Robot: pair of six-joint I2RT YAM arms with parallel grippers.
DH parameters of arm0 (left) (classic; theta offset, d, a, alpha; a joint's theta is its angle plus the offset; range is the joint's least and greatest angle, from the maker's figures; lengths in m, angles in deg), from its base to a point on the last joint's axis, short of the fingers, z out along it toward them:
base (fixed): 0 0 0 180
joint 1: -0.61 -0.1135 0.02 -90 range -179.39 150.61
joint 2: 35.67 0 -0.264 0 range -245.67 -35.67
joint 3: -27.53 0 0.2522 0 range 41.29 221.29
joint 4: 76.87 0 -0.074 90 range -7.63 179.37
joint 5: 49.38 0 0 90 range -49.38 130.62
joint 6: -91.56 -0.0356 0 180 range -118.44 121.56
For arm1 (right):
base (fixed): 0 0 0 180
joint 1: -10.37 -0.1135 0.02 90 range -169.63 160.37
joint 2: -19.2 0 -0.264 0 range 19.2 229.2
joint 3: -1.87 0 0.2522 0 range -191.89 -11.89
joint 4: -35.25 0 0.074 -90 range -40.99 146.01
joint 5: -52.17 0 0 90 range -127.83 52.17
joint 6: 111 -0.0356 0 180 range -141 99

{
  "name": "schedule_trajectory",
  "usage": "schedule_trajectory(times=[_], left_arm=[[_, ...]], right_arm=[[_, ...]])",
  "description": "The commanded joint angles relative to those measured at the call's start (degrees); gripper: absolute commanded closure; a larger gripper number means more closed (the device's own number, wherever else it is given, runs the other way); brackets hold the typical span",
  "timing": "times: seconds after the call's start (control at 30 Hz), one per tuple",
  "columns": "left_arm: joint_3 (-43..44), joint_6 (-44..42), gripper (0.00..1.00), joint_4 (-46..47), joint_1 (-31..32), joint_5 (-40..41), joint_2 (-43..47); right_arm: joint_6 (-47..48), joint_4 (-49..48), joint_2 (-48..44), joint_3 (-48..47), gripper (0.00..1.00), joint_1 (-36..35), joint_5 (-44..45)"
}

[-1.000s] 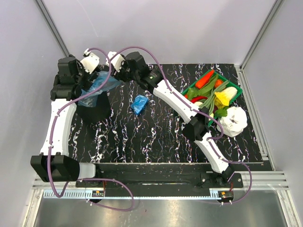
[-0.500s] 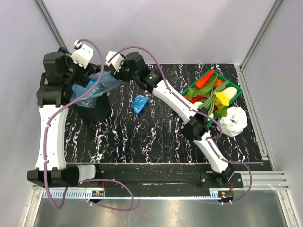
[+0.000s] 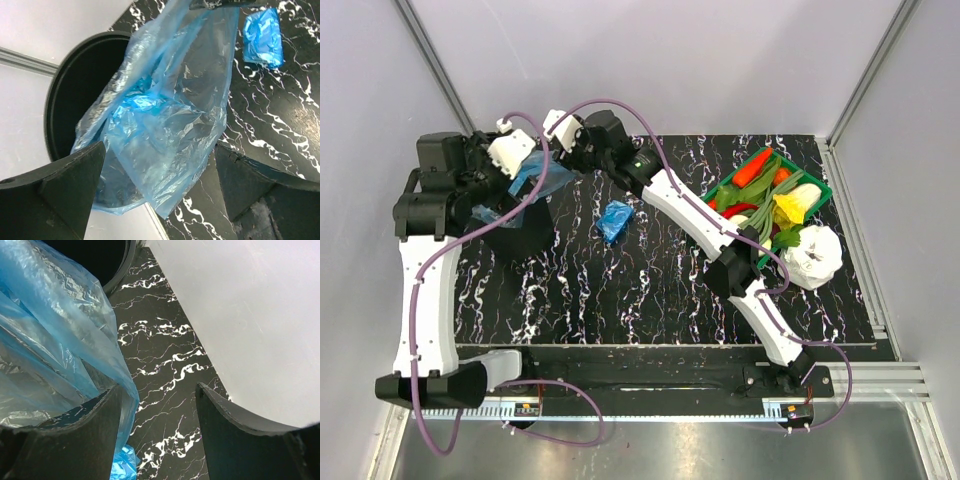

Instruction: Put the trash bags into the trash bin

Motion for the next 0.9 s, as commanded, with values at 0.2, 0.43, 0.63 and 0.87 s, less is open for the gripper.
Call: schedule_trajectory(times=[0.2,0.43,0.63,0.87], left_arm=[[-1.0,-2.5,0.06,2.1,0.0,-2.0,-6.1],[-3.3,-3.6,0.07,2.5,0.1,-1.3,-7.4],[-5.6,-3.9,0.09,4.3,0.0,-0.1,-7.6],[-6.2,-4.8,0.21,4.5,0.4,-0.5,-8.8]], right_arm=[[0.6,-2.3,-1.3,2.2,0.35,0.5,1.4],[0.6,-2.3,-1.3,2.3,0.35,0.9,1.5],[0.6,-2.3,-1.3,2.0,0.35,1.0,1.5],[0.1,-2.2,-2.1,3.0,0.35,1.1,1.5]])
